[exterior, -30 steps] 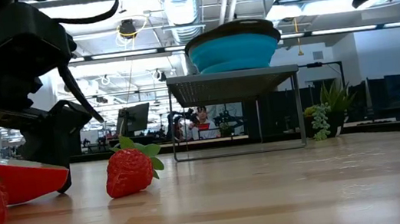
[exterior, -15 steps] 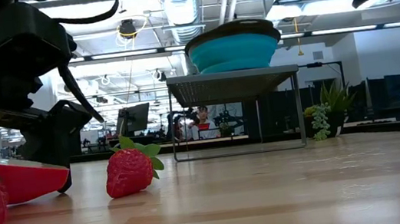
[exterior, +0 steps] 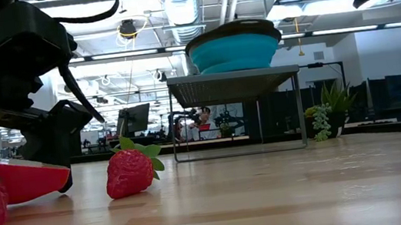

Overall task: Pick & Place Fruit
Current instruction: Put the sliced apple into the strainer bowl

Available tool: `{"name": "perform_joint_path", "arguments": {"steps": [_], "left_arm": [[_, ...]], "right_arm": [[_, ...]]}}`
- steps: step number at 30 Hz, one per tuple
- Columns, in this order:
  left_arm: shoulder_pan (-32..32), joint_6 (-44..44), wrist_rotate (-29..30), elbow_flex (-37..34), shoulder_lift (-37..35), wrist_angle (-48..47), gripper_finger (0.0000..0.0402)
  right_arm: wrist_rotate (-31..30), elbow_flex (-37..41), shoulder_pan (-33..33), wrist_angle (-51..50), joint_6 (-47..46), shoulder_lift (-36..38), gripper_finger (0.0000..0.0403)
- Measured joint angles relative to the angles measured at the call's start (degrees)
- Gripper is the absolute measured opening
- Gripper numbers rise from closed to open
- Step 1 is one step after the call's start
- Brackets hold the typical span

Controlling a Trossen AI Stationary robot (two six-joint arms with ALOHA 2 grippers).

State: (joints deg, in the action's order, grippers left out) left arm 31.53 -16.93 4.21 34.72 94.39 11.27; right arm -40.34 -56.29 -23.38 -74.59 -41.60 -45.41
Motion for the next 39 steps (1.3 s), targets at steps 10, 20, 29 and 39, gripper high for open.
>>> {"name": "perform_joint_path", "arguments": {"steps": [10, 20, 29, 39], "left_arm": [[0.0, 1.51, 0.0, 0.0, 0.0, -0.04, 0.0285], [-0.98, 6.13, 0.02, 0.01, -1.1, 2.83, 0.0285], [-6.65, 6.18, 3.45, 1.34, -8.74, 3.66, 0.0285], [-13.19, 11.85, 11.59, 12.43, -10.34, 4.37, 0.0285]], "right_arm": [[0.0, 0.0, 0.02, 0.0, 0.02, -0.01, 0.0], [0.0, 0.0, 0.02, -0.01, 0.02, 0.0, 0.0], [0.0, 0.0, 0.02, 0.0, 0.02, -0.02, 0.0], [0.0, 0.0, 0.02, 0.02, 0.04, -0.02, 0.0]]}}
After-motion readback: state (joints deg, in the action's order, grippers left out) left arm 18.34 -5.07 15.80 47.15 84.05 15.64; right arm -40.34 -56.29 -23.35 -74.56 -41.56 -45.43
